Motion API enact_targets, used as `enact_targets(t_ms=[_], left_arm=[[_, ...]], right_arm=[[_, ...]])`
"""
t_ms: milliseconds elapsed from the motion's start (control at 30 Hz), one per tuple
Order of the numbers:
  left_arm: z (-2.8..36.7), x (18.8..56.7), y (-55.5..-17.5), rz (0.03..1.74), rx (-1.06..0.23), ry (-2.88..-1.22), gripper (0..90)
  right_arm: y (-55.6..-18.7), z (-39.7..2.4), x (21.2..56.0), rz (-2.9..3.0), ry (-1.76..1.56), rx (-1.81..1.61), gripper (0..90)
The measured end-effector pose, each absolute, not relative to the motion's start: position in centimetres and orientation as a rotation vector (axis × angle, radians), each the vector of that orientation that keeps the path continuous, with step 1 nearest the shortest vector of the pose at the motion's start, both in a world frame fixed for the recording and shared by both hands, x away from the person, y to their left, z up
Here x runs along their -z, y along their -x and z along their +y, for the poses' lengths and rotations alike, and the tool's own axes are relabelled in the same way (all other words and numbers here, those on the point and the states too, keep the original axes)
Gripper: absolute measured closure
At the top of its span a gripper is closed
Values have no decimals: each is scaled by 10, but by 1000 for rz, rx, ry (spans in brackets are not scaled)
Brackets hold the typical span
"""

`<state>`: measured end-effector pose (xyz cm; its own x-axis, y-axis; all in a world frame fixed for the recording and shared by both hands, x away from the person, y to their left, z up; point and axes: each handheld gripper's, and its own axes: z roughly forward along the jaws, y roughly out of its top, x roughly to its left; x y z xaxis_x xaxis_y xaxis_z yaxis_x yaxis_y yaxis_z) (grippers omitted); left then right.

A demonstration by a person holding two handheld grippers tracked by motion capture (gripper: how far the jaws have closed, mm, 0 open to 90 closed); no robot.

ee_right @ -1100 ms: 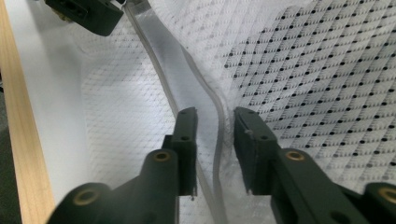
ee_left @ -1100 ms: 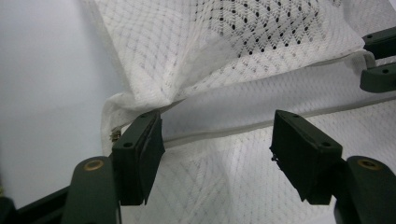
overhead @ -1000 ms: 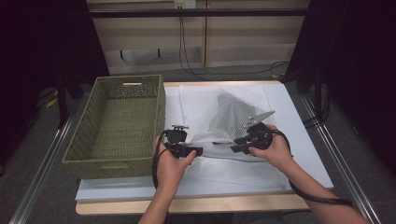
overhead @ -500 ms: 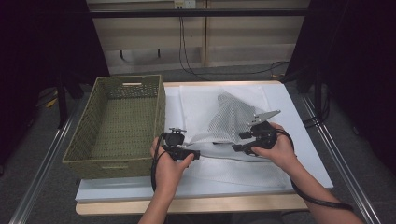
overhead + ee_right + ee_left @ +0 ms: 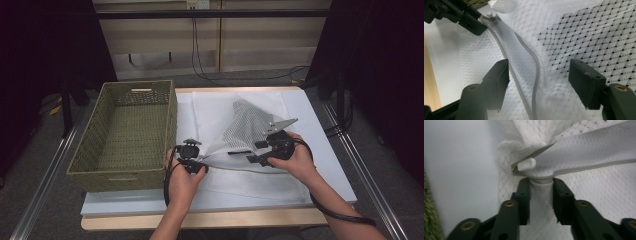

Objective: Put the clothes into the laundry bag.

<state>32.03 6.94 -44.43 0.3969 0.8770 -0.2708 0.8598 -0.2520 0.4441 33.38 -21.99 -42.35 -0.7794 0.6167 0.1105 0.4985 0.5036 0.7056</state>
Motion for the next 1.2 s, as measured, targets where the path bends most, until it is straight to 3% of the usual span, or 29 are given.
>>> enact_targets(t_ms=[467,1200], left_arm=[[65,442,-313,1427,-13,-2160,798],[63,445,-311,1402,61,-2135,811]], right_arm=[[-333,-211,414,2592,-964,-1185,350],[-329,-210,402,2586,-1005,-1196,354]])
